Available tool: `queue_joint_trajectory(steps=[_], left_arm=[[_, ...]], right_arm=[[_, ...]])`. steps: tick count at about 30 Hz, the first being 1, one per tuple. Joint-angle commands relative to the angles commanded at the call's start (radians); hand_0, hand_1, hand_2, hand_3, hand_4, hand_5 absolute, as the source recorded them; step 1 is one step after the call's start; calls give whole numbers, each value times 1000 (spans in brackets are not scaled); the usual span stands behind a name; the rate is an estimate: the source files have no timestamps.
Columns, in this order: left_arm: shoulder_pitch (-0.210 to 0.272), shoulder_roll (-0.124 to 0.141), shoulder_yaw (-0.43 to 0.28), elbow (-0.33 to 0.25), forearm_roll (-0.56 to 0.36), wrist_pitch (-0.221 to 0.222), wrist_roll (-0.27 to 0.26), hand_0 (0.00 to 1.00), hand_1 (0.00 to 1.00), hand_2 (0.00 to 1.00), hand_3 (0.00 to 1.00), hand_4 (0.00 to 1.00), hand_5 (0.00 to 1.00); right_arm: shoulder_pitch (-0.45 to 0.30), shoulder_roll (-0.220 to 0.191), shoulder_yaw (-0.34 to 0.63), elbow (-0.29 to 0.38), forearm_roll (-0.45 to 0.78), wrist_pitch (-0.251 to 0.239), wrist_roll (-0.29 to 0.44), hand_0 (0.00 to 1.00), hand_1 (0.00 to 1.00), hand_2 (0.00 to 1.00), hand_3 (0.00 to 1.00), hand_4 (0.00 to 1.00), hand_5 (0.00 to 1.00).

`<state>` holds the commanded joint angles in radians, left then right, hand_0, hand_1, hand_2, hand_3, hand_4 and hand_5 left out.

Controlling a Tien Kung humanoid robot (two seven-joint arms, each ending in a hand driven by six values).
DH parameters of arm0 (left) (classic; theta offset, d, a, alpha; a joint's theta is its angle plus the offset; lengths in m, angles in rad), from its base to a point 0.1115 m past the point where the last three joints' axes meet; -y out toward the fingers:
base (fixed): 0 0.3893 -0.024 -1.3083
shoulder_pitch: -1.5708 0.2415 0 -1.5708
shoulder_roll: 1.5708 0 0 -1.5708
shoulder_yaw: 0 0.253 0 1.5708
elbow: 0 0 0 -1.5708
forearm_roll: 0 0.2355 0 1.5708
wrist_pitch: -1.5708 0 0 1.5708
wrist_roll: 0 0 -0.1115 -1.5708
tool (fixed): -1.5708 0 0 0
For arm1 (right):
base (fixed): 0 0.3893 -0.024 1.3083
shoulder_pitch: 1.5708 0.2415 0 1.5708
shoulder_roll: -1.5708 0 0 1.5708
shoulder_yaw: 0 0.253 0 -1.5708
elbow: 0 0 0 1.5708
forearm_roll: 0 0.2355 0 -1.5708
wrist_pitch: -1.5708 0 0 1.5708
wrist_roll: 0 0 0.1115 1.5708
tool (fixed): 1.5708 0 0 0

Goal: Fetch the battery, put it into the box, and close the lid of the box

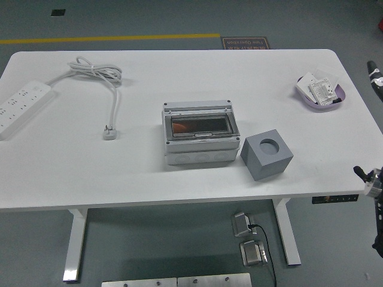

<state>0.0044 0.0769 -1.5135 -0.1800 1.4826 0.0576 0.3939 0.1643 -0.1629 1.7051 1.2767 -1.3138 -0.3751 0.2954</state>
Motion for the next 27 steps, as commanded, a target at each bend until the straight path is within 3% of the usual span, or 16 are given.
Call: queue_joint_trajectory(steps=[3, 4, 9, 10, 15, 16, 19, 21, 22, 27], left_arm=[[2, 0, 1, 0, -1, 0, 2, 628, 634, 539, 624, 712, 130], [3, 0, 1, 0, -2, 1, 3, 628, 635, 539, 624, 712, 130], [6, 1, 4, 0, -6, 2, 4, 628, 635, 539, 624, 712, 130], [6, 2, 4, 0, -6, 2, 4, 628, 634, 539, 625, 712, 128], [7, 1, 2, 0, -5, 2, 4, 628, 634, 539, 625, 712, 128], [7, 1, 2, 0, -4, 1, 4, 628, 634, 540, 624, 713, 129], [8, 2, 1, 0, -3, 1, 4, 628, 634, 540, 624, 713, 129], [7, 3, 0, 0, -3, 1, 4, 628, 634, 540, 624, 713, 129], [7, 3, 0, 0, -3, 1, 4, 628, 634, 539, 624, 712, 128], [5, 3, -2, 0, 0, 0, 4, 628, 634, 539, 624, 712, 128]], right_arm=[[-8, 0, -7, -15, 19, 3, 10, 828, 782, 796, 998, 942, 246], [-13, -1, -11, -10, 22, 4, 12, 813, 764, 712, 998, 948, 266], [-41, -7, -28, 79, 2, -4, 14, 813, 764, 712, 998, 948, 266], [-45, -8, -31, 98, -6, -7, 13, 770, 672, 618, 849, 946, 269], [-61, -12, -53, 212, -34, -20, 4, 770, 672, 618, 849, 946, 269], [-62, -13, -57, 232, -39, -23, 5, 663, 570, 520, 705, 947, 282], [-61, -13, -70, 286, -60, -29, 6, 663, 570, 520, 705, 947, 282], [-59, -16, -73, 296, -95, -13, -15, 663, 570, 520, 705, 947, 282], [-59, -20, -77, 299, -120, 2, -32, 570, 486, 466, 586, 779, 229], [-58, -30, -105, 315, -230, 71, -111, 570, 486, 466, 586, 779, 229]])
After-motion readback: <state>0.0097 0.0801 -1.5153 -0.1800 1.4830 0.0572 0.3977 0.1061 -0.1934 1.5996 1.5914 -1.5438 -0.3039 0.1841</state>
